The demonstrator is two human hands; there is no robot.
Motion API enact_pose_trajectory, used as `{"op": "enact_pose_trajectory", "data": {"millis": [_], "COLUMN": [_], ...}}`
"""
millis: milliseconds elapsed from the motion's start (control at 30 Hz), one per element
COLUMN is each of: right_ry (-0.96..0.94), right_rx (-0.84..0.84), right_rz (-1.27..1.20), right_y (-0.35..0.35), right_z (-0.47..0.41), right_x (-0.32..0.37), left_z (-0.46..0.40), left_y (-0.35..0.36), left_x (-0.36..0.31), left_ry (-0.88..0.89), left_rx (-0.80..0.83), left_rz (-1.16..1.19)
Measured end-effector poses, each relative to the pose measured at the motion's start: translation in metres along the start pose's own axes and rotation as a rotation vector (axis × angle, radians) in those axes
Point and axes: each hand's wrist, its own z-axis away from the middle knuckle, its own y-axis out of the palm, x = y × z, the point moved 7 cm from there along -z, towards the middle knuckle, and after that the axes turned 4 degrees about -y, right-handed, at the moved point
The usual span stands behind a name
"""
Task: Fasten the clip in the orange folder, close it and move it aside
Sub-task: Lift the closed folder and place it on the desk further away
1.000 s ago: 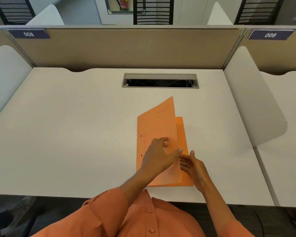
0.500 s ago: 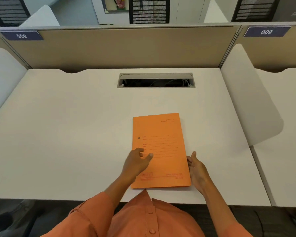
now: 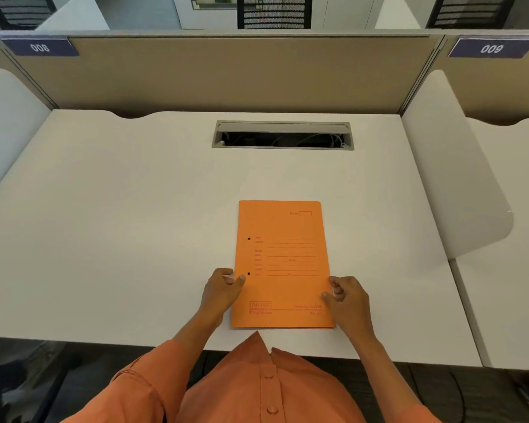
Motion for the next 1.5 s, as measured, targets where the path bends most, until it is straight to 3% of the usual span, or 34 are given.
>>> {"op": "enact_pose_trajectory", "data": {"millis": [267,467,633,800,1033,1500], "right_ry": [0.003,0.084,0.278,0.384,0.321,0.132], "right_rx": [0.010,-0.031,-0.092,-0.013,-0.029,-0.118], "right_rz": [0.053,-0.048,-0.365,-0.707,-0.807,-0.778], "right_y": [0.004,-0.001,-0.004,0.006,-0.001,-0.013], "right_z": [0.002,0.003,0.006,0.006,0.002,-0.059], "right_x": [0.001,-0.001,-0.010,-0.008,0.041,0.176], "left_z": [0.000,0.001,0.002,0.007,0.016,0.018], "left_y": [0.012,0.013,0.008,0.000,-0.025,-0.137], "left_x": [-0.006,-0.004,-0.007,-0.016,-0.040,-0.125], "left_ry": [-0.035,-0.057,-0.082,-0.064,0.009,0.254], "left_rx": [0.061,0.116,0.130,0.137,0.149,0.079], "left_rz": [0.103,0.210,0.294,0.307,0.372,0.464]}}
